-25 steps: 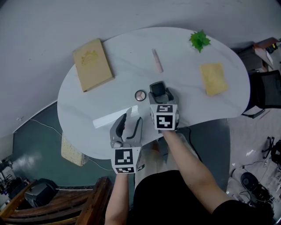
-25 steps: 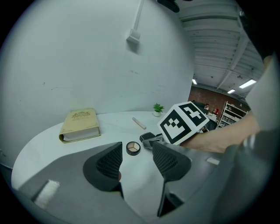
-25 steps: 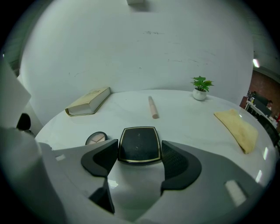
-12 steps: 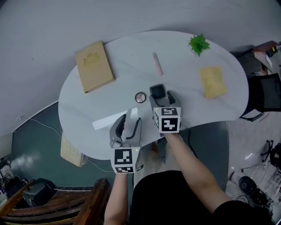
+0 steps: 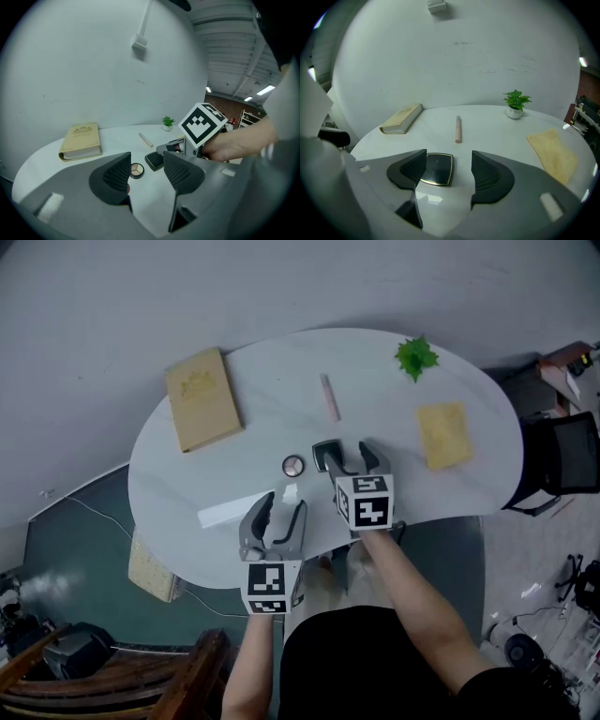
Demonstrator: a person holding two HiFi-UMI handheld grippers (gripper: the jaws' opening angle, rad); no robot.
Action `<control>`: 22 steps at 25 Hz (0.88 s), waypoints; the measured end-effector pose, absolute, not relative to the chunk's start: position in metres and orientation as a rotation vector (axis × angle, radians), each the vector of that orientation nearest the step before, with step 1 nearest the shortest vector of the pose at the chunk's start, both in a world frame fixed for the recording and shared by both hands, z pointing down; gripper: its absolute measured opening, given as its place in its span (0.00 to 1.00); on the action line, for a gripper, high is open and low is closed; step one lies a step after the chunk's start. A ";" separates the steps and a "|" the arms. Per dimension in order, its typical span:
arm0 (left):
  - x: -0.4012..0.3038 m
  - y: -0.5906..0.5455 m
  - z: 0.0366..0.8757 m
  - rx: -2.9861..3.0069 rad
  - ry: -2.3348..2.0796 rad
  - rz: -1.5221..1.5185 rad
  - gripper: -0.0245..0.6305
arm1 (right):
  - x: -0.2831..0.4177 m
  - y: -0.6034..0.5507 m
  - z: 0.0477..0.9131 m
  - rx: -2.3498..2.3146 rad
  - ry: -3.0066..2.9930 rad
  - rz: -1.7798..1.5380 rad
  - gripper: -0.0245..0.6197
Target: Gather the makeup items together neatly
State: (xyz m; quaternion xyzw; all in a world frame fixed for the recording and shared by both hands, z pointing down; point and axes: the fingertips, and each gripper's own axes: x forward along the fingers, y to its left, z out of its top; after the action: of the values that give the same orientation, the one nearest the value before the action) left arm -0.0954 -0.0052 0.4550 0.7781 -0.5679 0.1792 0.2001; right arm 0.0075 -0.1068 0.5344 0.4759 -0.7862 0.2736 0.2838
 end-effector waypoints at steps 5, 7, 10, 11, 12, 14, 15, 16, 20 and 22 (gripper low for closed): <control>-0.084 -0.016 0.446 2.166 -1.618 0.496 0.37 | 0.016 -0.123 0.531 1.233 -2.120 0.711 0.52; -0.083 -0.021 0.443 2.153 -1.638 0.491 0.37 | 0.018 -0.131 0.530 1.215 -2.130 0.705 0.52; -0.079 -0.028 0.440 2.131 -1.664 0.487 0.37 | 0.019 -0.144 0.530 1.182 -2.145 0.685 0.52; -0.078 -0.030 0.439 2.126 -1.671 0.488 0.37 | 0.019 -0.149 0.531 1.169 -2.150 0.675 0.52; -0.077 -0.031 0.438 2.120 -1.680 0.488 0.37 | 0.019 -0.154 0.532 1.155 -2.154 0.666 0.52; -0.074 -0.034 0.436 2.103 -1.695 0.485 0.37 | 0.017 -0.162 0.534 1.128 -2.162 0.655 0.51; -0.073 -0.035 0.436 2.094 -1.701 0.481 0.37 | 0.016 -0.166 0.535 1.115 -2.165 0.652 0.51; -0.072 -0.036 0.436 2.085 -1.706 0.478 0.37 | 0.014 -0.170 0.536 1.101 -2.169 0.649 0.51; -0.067 -0.039 0.438 2.057 -1.714 0.476 0.37 | 0.006 -0.186 0.543 1.054 -2.181 0.627 0.48; -0.065 -0.039 0.440 2.050 -1.714 0.481 0.37 | 0.002 -0.192 0.546 1.034 -2.182 0.622 0.46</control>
State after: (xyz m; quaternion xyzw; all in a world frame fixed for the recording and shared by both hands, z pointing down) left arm -0.0652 -0.0394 0.4401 0.7379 -0.6170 0.1731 0.2118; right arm 0.0018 -0.1921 0.5457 0.3930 -0.8296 0.2365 0.3185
